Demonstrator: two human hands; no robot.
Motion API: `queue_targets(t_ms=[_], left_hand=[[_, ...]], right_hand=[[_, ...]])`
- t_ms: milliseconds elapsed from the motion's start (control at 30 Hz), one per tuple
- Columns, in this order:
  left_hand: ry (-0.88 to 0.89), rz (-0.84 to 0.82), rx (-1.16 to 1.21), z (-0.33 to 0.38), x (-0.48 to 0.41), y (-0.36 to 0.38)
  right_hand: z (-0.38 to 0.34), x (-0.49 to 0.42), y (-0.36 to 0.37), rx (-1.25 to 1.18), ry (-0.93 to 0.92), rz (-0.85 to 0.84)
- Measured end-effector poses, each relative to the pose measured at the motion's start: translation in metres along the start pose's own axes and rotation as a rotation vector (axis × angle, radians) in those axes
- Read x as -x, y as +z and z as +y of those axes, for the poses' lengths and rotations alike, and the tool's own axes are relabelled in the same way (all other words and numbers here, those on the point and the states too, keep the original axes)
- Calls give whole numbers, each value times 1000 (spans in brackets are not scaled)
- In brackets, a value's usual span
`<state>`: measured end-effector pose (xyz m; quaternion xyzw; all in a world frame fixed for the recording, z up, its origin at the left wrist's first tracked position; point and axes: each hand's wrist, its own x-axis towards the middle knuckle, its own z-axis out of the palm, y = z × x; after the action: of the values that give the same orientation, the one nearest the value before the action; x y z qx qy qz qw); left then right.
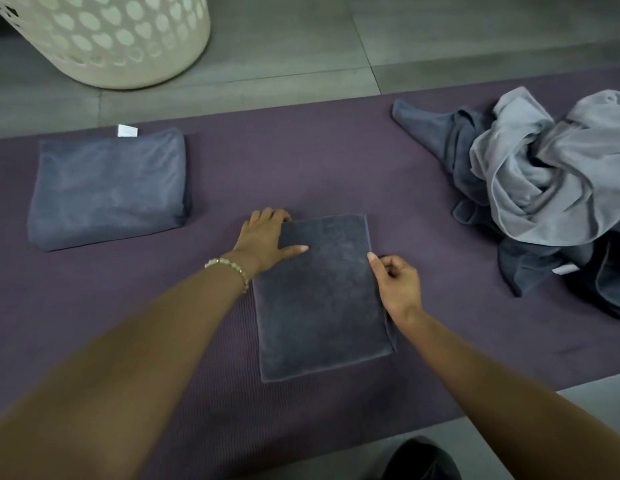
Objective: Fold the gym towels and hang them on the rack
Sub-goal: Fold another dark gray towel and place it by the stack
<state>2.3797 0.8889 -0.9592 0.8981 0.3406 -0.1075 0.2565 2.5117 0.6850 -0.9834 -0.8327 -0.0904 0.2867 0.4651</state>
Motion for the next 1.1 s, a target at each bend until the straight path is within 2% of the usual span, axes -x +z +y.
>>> queue_targets(t_ms=[133,367,567,667,767,833,933,1000,1100], left_hand=[[-107,-177,98,4,-15,-18],[-90,-527,-41,36,-21,-71],[-259,-696,216,64,21,-98],[-277,-657,452,73,53,-124],[-225,-594,640,78,87,-156],[-197,-513,780,78,106,-176],[-200,-355,977,70,130,-202],[-230,-274,1060,58,146,-218],[-298,-190,1118,24,165,-234]], right_hand=[[-1,-1,-1,-2,8,-36],[-7,3,-8,51,-26,-127],[-21,15,-16,146,28,-235],[-42,29,-16,55,63,-239],[-70,49,-12,-285,160,-144],[-88,62,-6,-359,312,-294],[-111,81,3,-489,616,-690],[-124,89,10,-581,648,-877],[-148,96,22,-580,580,-958]])
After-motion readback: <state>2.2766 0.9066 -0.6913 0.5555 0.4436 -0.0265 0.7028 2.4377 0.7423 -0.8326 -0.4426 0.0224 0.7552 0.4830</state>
